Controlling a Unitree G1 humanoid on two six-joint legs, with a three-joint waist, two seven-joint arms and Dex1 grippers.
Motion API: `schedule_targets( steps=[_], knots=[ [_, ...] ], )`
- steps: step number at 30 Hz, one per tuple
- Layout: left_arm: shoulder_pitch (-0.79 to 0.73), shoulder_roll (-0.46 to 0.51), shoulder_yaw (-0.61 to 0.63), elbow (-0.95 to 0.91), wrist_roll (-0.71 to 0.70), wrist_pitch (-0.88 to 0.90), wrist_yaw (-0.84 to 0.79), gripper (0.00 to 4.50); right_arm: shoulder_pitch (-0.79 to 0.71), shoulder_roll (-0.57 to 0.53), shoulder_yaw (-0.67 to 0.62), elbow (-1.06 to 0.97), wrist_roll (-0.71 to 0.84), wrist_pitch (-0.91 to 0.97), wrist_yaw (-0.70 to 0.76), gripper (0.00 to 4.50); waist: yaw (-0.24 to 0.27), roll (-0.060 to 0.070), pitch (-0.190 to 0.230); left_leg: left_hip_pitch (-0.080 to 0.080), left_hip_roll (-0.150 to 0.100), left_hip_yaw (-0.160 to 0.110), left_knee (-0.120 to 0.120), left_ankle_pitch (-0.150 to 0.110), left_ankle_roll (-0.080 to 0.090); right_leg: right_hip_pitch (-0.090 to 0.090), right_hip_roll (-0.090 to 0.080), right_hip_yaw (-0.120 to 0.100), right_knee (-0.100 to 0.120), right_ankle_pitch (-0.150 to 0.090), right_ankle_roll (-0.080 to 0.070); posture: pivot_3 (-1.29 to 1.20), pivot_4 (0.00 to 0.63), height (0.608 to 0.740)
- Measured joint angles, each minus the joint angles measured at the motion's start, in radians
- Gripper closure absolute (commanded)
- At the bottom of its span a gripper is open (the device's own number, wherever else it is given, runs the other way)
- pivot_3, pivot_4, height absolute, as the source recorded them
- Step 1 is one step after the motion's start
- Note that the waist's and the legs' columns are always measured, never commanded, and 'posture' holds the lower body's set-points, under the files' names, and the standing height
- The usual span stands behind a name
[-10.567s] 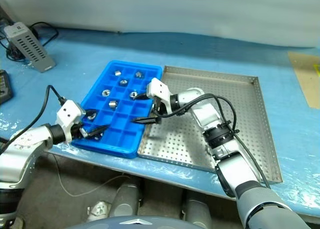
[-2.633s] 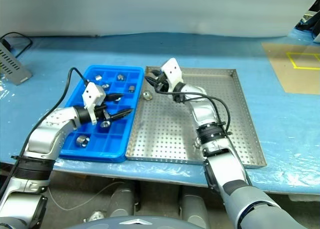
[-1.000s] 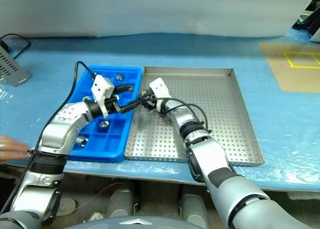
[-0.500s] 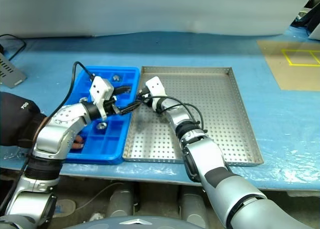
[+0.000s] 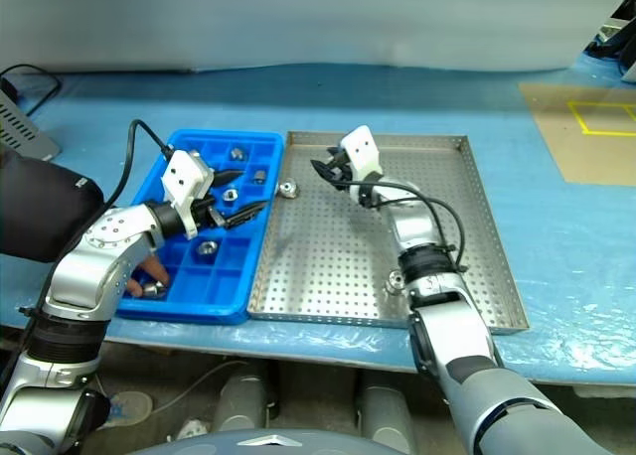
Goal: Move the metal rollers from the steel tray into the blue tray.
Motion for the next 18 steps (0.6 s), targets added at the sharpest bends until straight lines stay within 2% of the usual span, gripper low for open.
schedule_targets(
  steps=[8, 18],
  knots=[
    [-0.002, -0.001, -0.001, 0.014, 0.0, -0.005, -0.004, 0.42, 0.058, -0.032, 0.001, -0.186, 0.032, 0.119, -0.001, 2.29, 0.004, 0.0, 0.0, 0.0, 0.0, 0.0, 0.0, 0.0, 0.0, 0.0, 0.0, 0.001, 0.0, 0.0, 0.0, -0.01, 0.15, 0.74],
    [-0.004, -0.001, -0.001, 0.019, 0.001, -0.005, -0.022, 0.42, 0.102, -0.07, 0.001, -0.272, 0.048, 0.174, 0.014, 2.29, 0.004, 0.0, 0.0, 0.0, -0.001, 0.0, 0.0, 0.0, 0.0, 0.0, 0.0, 0.001, 0.0, 0.0, 0.0, -0.01, 0.15, 0.74]
  ],
)
